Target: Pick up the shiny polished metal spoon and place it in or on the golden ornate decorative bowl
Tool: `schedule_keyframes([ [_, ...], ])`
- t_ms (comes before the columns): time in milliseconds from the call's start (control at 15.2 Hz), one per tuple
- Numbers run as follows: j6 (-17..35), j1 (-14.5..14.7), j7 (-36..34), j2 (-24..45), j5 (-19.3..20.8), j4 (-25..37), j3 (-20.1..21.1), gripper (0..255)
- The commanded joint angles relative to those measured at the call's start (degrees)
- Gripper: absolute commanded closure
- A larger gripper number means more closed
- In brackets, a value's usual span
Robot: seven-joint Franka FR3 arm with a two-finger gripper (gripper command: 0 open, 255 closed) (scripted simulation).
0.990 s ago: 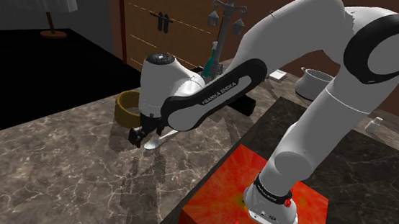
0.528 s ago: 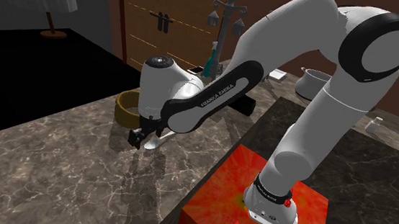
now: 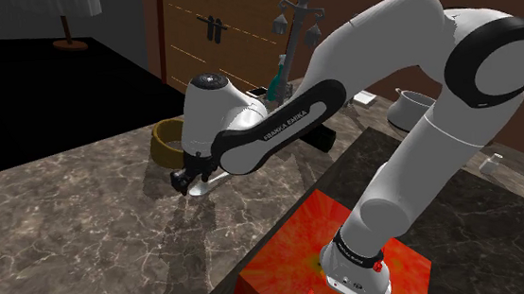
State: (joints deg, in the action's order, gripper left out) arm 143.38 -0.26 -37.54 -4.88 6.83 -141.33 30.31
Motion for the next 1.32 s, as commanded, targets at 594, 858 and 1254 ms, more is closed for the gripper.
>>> schedule_keyframes([
  [594,-4.8,0.7,2.9,-3.7,-3.4,1.6,-0.6,255],
  [858,-8.0,1.1,4.3,-5.9,-5.0,3.0,-1.2,255],
  [1254,-12.9,1.5,6.0,-8.6,-6.7,5.5,-2.0,255],
])
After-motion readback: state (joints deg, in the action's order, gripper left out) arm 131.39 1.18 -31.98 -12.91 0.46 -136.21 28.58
